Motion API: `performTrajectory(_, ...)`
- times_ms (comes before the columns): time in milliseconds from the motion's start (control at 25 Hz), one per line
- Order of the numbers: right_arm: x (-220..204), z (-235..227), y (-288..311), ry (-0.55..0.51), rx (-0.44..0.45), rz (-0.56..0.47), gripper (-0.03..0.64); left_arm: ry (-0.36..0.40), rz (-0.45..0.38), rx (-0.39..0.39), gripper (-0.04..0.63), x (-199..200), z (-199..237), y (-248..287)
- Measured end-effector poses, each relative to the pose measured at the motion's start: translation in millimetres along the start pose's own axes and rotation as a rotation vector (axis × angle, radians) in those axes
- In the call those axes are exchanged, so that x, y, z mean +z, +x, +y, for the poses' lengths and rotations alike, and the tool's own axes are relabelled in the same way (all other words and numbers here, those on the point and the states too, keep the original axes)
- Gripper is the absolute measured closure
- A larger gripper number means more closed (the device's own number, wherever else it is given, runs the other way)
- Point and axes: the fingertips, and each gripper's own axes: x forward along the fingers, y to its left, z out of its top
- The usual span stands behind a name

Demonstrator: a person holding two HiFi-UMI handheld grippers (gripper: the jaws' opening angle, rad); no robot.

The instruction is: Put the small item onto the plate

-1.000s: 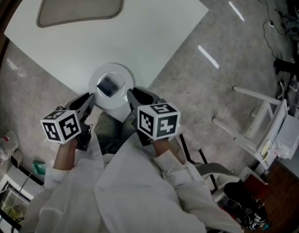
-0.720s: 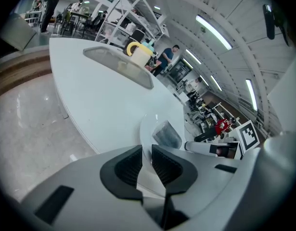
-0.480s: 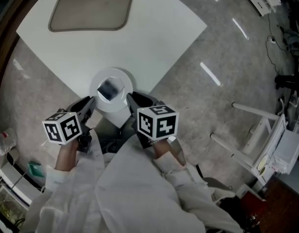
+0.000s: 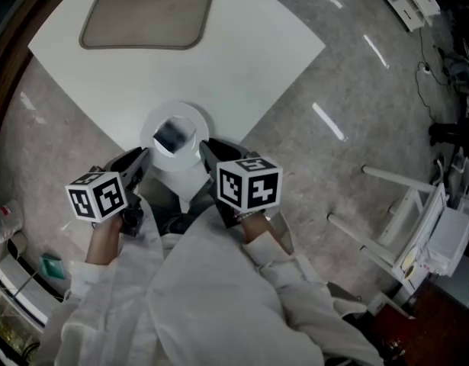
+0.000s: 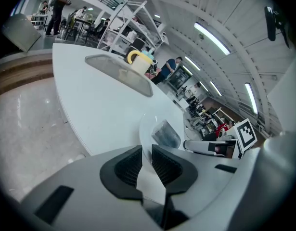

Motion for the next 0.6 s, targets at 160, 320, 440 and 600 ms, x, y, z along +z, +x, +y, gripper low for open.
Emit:
performTrajectory(160,9.6,2.5,10.7,0.015,-0.019,-0.02,0.554,0.025,0.022,-0.016,0.529,13.1,10.5,5.3)
performTrajectory(320,22.6,9.7,25.0,0.066,-0.032,-0.041,0.554,0.055,0.046,-0.048,0.529,38.0,21.8,5.0)
performTrajectory(440,39.0,20.7,39.9,0.1,-0.045,-0.071,0.554,0.068,0.071,-0.074,0.529,62.1,37.4,4.5)
performTrajectory(600,59.1,31.1,63.7,0.132,-0.061,-0.094,0.554,0.086,0.108,-0.089,0.529,90.2,60.2,8.7)
